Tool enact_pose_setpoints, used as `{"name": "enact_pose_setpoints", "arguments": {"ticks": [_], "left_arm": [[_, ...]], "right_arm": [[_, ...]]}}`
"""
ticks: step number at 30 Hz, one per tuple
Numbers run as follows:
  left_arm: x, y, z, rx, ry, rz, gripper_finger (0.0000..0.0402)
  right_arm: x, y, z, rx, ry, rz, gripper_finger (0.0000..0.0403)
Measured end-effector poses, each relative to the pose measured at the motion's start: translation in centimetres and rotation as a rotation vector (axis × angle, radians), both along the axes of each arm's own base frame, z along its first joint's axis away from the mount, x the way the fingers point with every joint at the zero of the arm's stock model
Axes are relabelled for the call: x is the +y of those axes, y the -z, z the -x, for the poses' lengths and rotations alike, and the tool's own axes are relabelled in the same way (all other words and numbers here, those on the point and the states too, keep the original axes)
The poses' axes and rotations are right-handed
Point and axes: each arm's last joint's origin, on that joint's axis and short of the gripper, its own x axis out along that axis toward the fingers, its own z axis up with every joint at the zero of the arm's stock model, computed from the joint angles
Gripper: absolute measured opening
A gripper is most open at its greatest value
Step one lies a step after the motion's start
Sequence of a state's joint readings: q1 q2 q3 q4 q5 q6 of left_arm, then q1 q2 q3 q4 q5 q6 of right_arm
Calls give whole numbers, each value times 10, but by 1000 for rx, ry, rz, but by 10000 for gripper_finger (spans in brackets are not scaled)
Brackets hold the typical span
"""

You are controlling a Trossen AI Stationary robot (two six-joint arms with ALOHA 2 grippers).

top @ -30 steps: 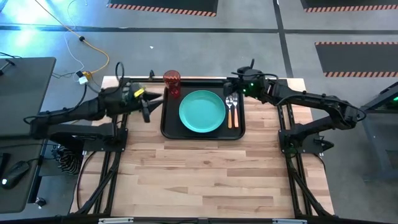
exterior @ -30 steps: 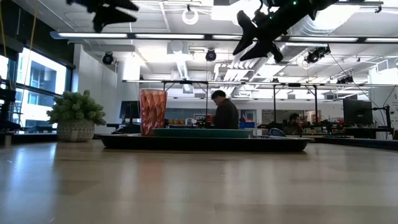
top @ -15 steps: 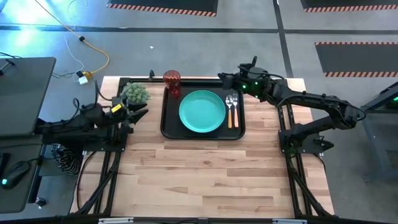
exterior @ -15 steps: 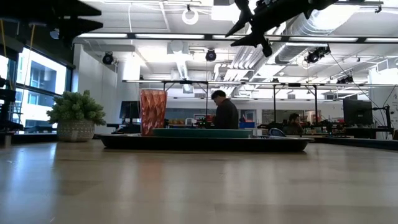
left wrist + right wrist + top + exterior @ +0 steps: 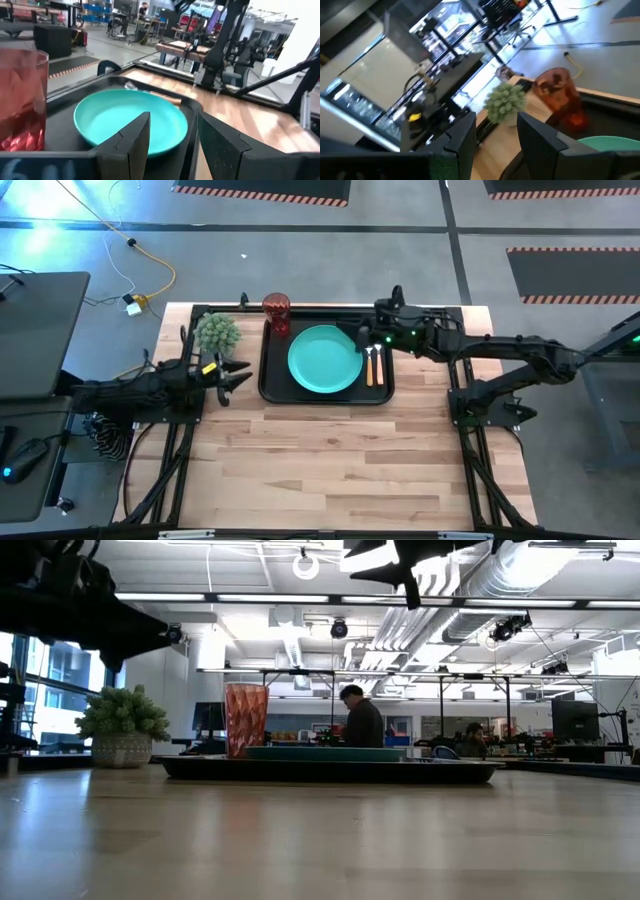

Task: Pick and place plate/cup/fork/spoon on tray
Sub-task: Return to Home Position

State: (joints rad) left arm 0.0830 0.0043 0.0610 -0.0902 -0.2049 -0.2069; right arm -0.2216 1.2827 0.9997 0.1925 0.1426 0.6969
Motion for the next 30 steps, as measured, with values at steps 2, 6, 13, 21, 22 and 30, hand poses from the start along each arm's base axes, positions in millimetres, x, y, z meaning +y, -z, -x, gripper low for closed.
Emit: {"name": "enact_pose_setpoints", "arguments": {"ticks": [2, 6, 13, 21, 22, 30], "left_arm": [[0, 1, -1, -6, -5, -8, 156], [1, 3, -2, -6, -20, -10, 156], [0, 3, -2, 4, -7, -27, 156], [0, 3, -2, 5, -8, -26, 156], [0, 3, -2, 4, -8, -26, 156], [0, 3, -2, 4, -8, -26, 156]], "right_arm": [[7, -2, 1, 3, -30, 26, 135], [17, -17, 13, -26, -67, 111, 135], [28, -55, 73, -29, -59, 341, 135], [40, -60, 163, 134, 40, 384, 135], [41, -58, 171, 154, 53, 373, 135], [48, 7, 185, 23, 33, 366, 135]]}}
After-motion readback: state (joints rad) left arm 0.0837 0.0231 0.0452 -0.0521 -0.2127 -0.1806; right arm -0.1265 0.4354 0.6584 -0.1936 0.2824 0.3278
